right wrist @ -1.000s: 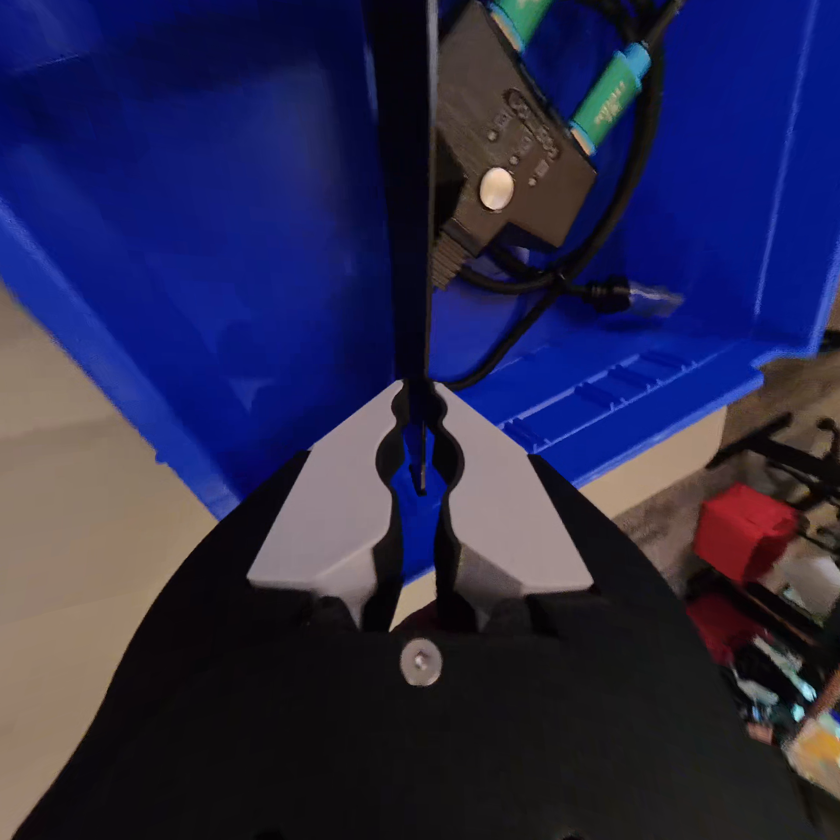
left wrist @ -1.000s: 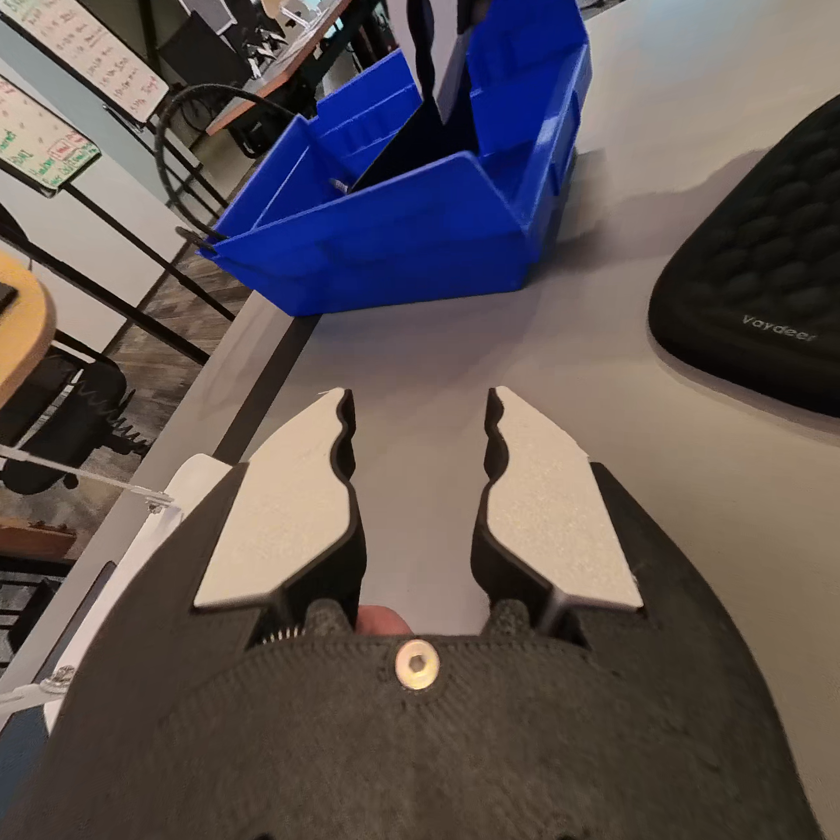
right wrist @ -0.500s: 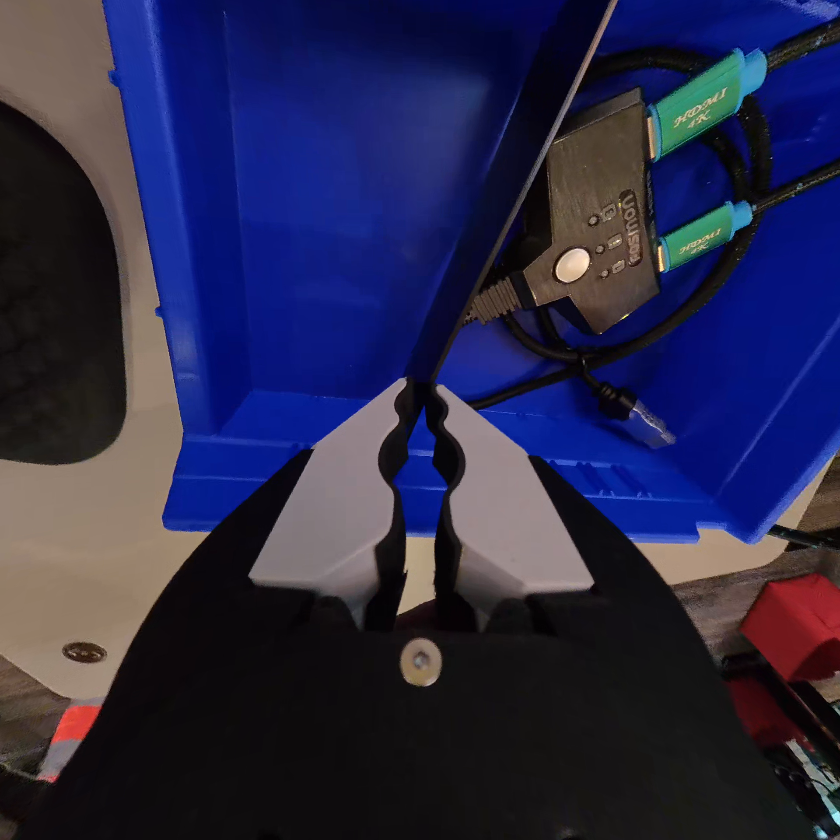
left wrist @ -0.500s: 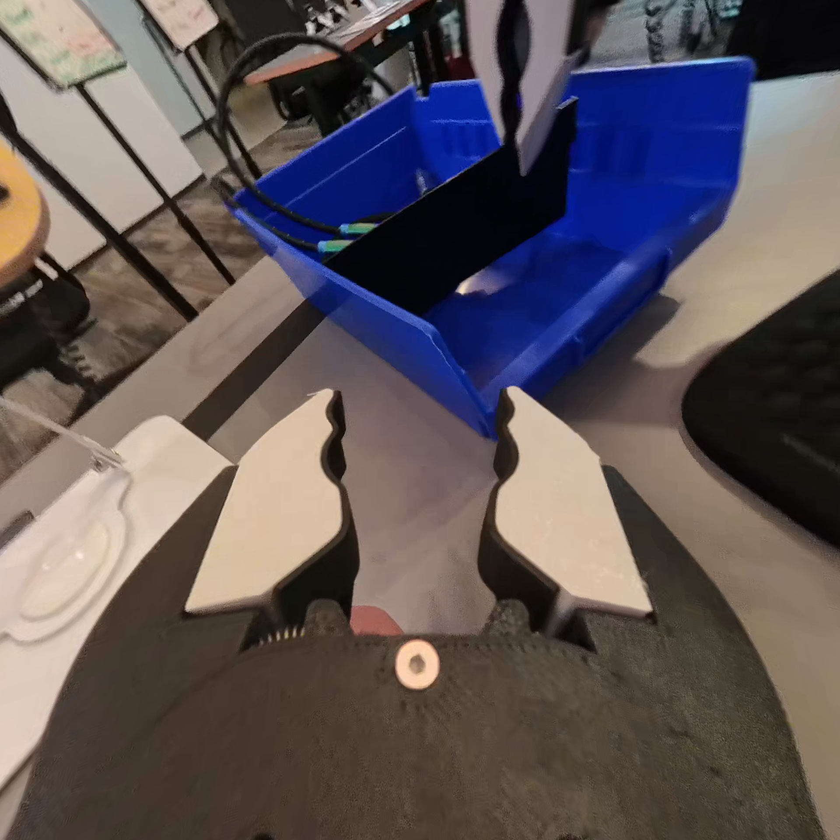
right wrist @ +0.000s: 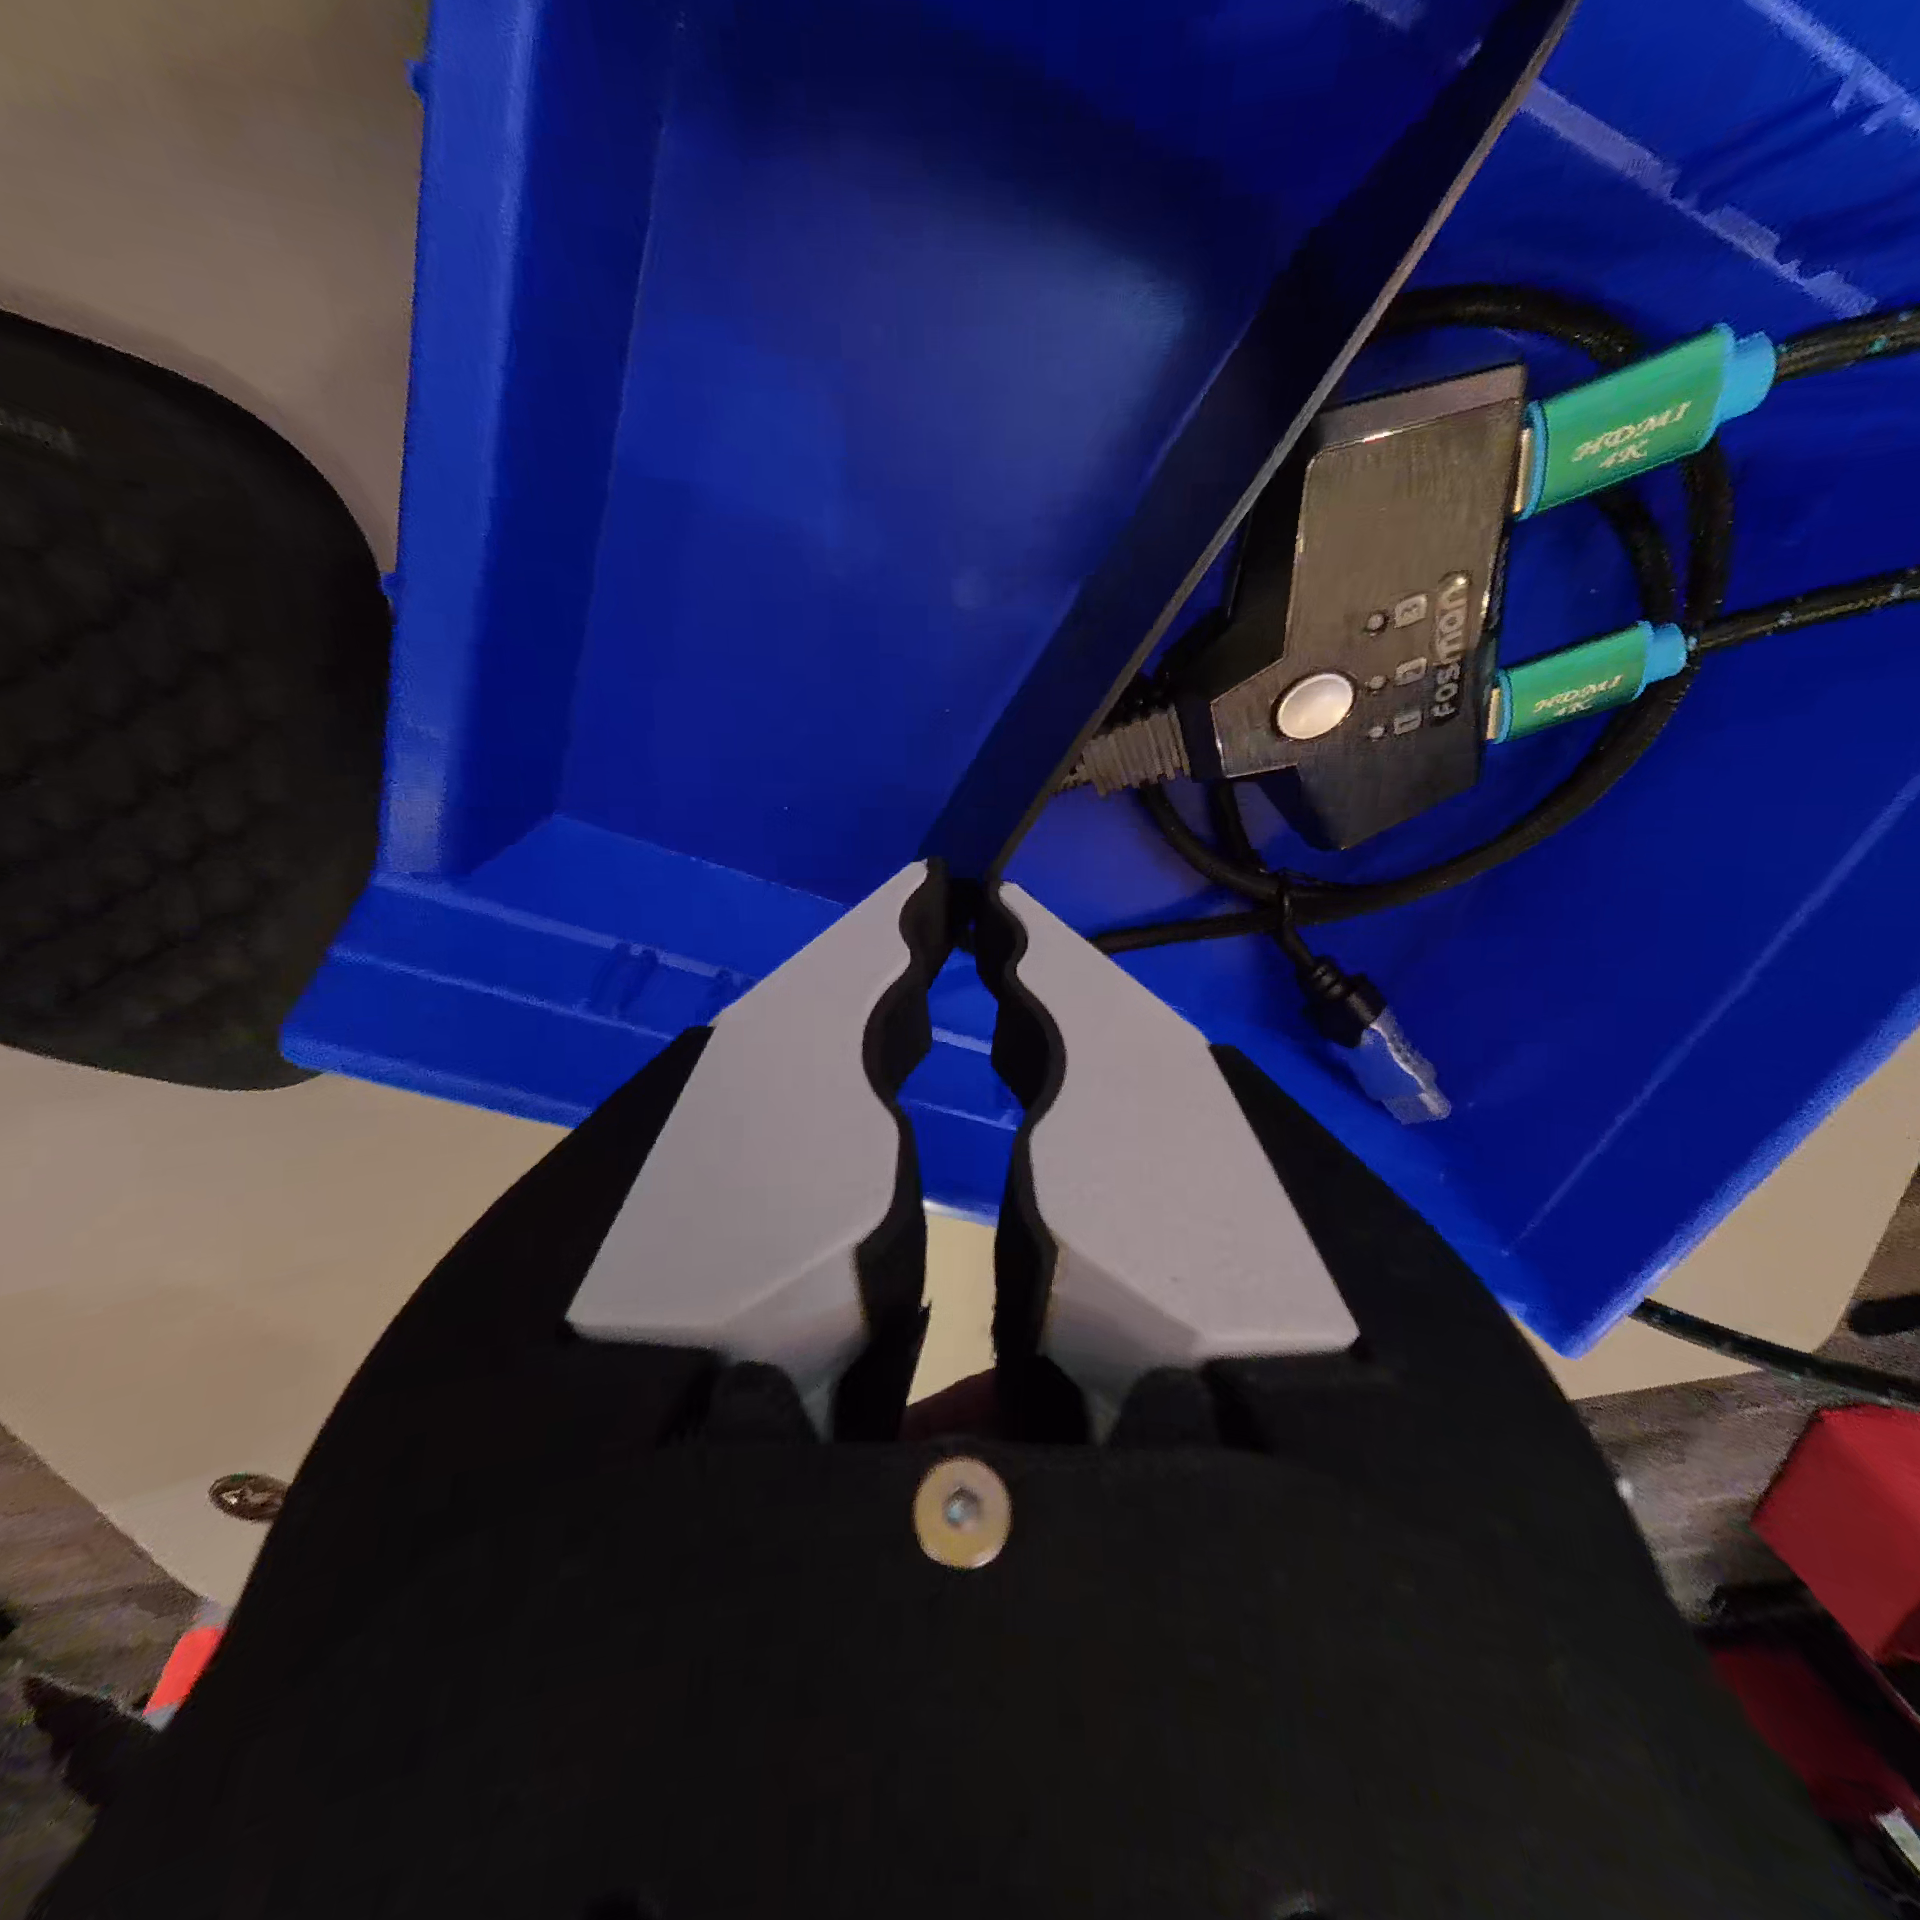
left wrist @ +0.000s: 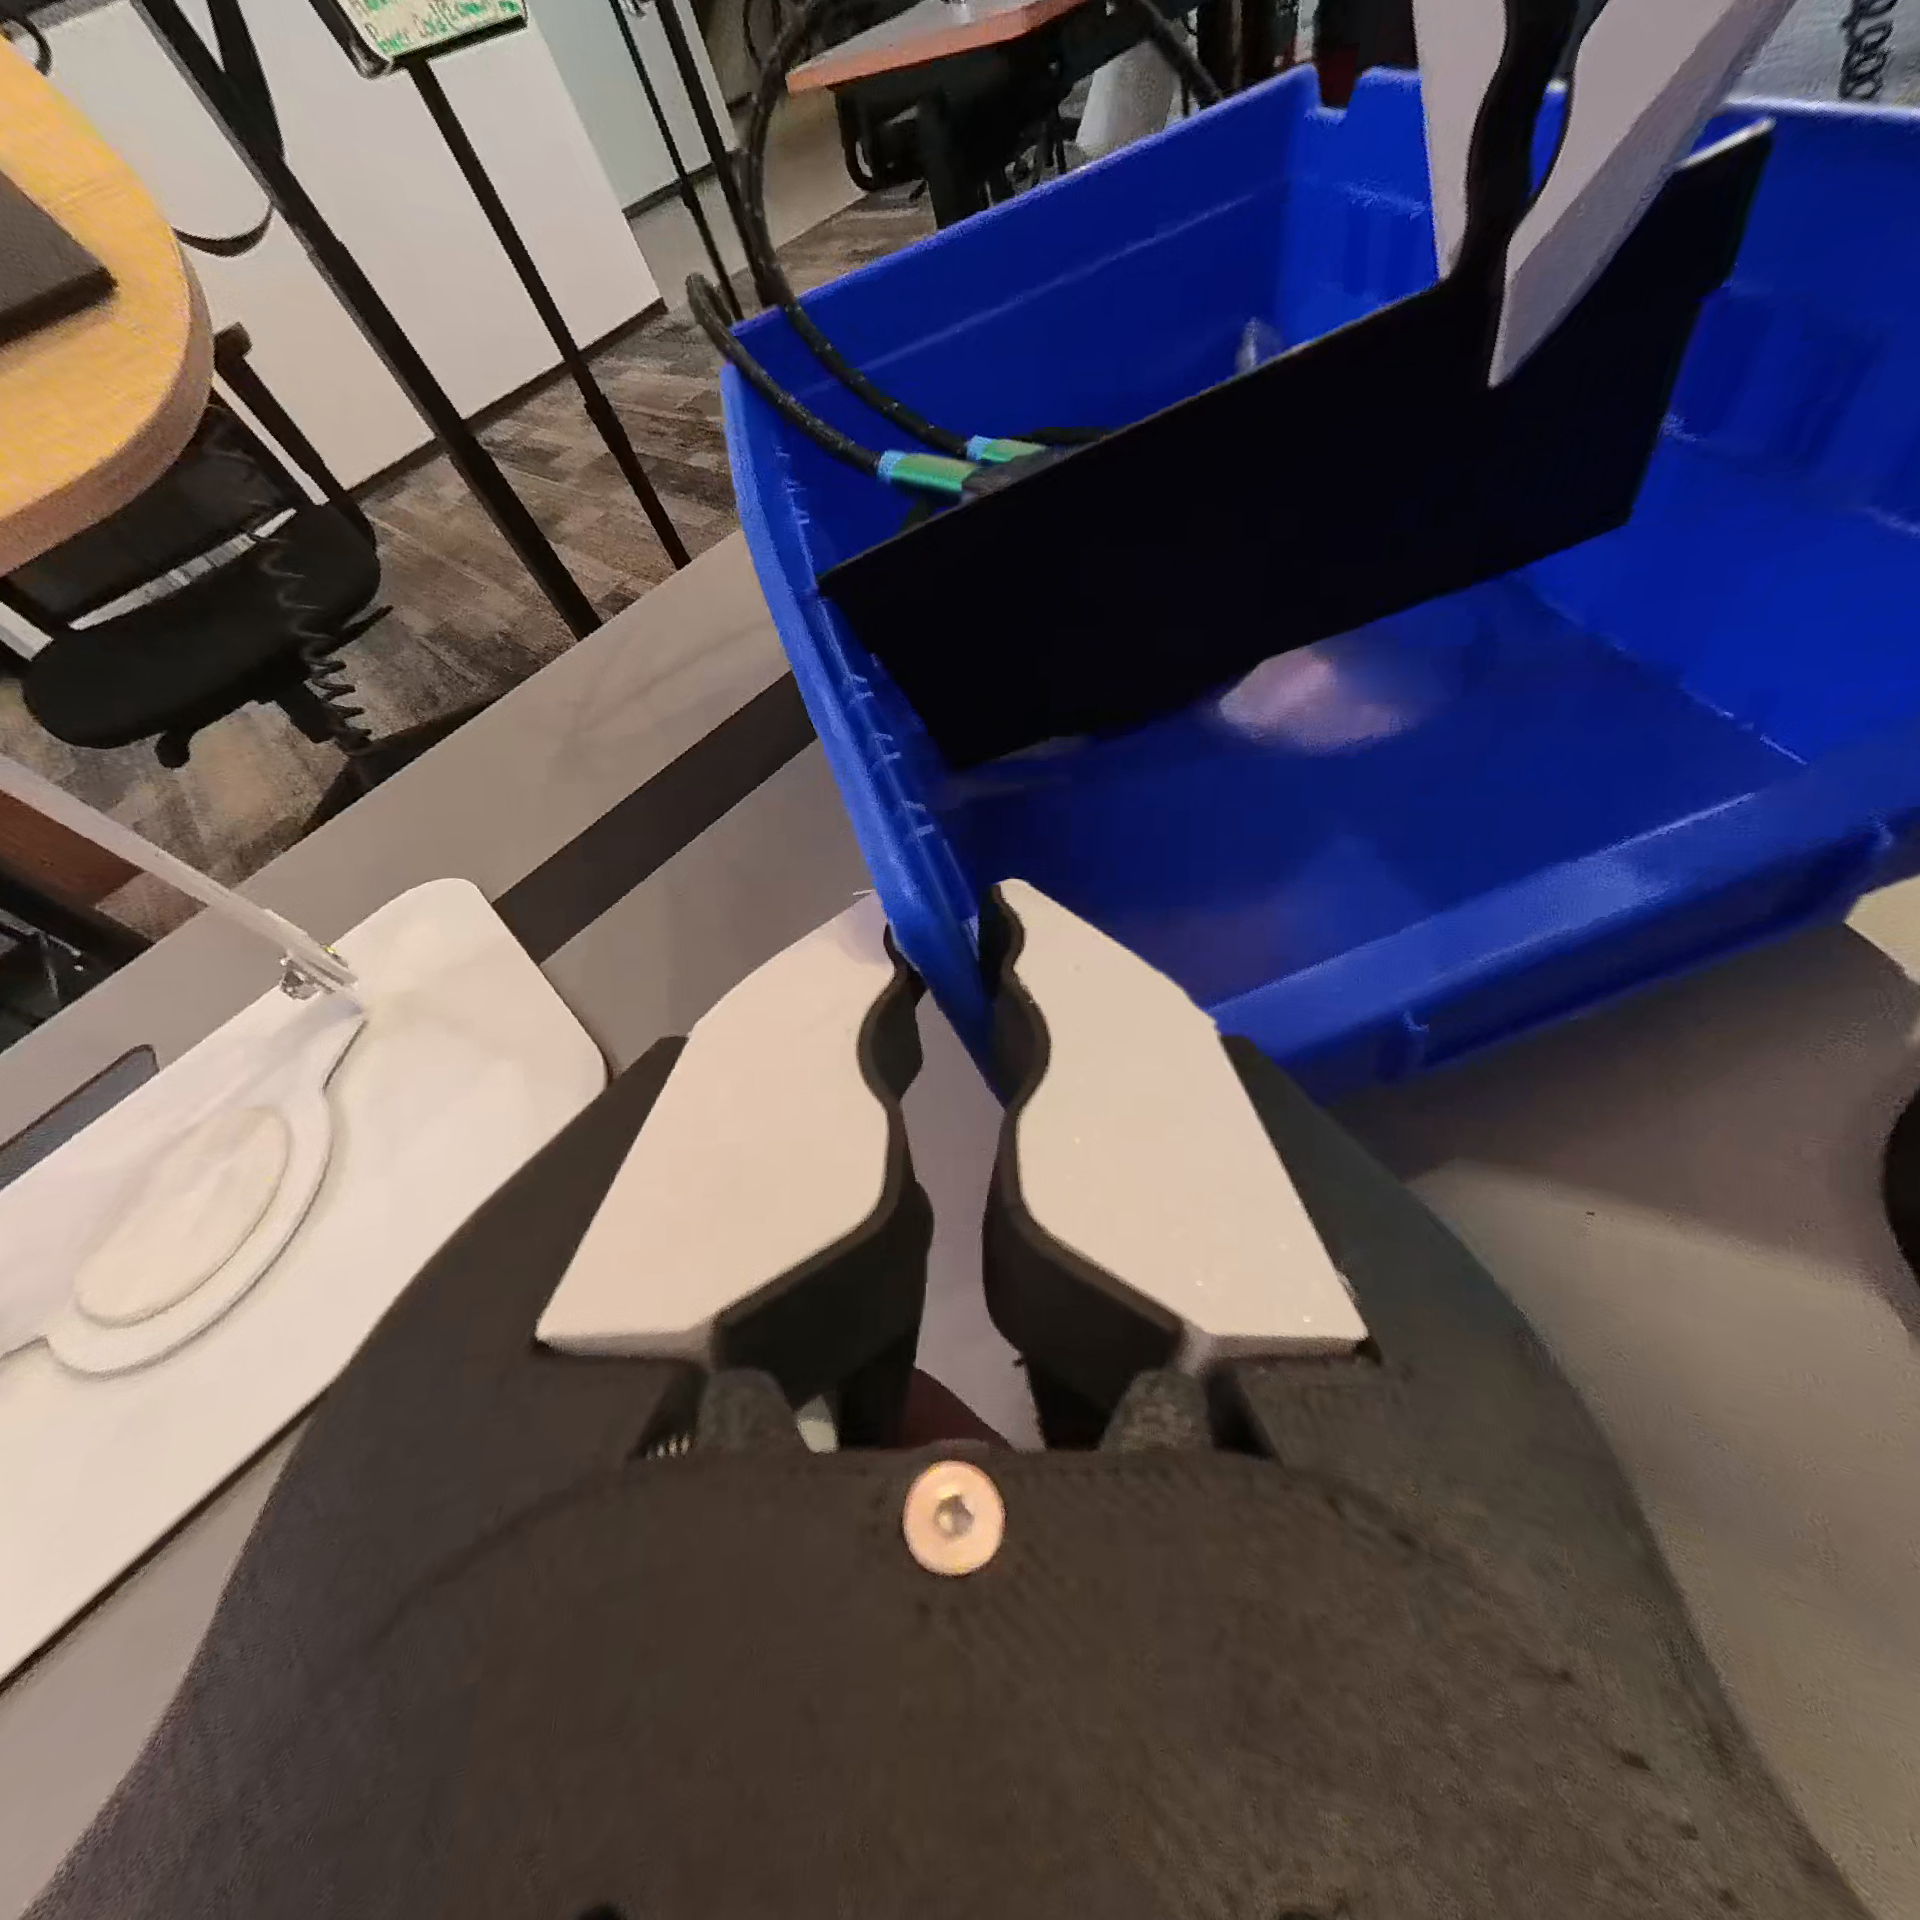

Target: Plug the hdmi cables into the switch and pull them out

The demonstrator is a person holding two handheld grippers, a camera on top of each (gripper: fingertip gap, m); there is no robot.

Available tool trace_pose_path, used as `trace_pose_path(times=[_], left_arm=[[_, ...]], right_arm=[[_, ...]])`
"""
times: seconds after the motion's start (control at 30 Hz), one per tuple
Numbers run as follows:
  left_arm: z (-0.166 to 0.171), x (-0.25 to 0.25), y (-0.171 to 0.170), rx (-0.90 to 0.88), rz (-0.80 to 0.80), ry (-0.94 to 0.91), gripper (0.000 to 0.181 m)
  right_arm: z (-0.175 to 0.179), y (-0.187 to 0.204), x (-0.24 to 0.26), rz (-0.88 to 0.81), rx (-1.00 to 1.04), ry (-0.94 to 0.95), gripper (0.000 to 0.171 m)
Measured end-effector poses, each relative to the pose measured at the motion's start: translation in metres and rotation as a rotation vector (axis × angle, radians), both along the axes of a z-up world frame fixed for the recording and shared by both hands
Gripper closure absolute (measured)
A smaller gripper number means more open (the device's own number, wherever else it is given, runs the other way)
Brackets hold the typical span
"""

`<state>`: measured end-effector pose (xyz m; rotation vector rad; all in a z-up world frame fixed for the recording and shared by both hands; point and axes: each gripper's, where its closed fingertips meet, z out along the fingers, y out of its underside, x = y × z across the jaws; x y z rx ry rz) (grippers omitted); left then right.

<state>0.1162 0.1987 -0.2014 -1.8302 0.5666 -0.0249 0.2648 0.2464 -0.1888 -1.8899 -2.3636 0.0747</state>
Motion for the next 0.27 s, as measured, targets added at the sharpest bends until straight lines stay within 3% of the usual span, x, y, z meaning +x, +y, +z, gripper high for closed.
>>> trace_pose_path(times=[0.03,0.27], left_arm=[[0.000,-0.001,0.000,0.000,0.001,0.002,0.172],[-0.001,0.000,0.001,0.014,-0.039,0.048,0.172]], right_arm=[[0.003,0.002,0.000,-0.008,-0.009,0.003,0.170],[0.014,0.017,0.006,-0.027,-0.056,-0.023,0.170]])
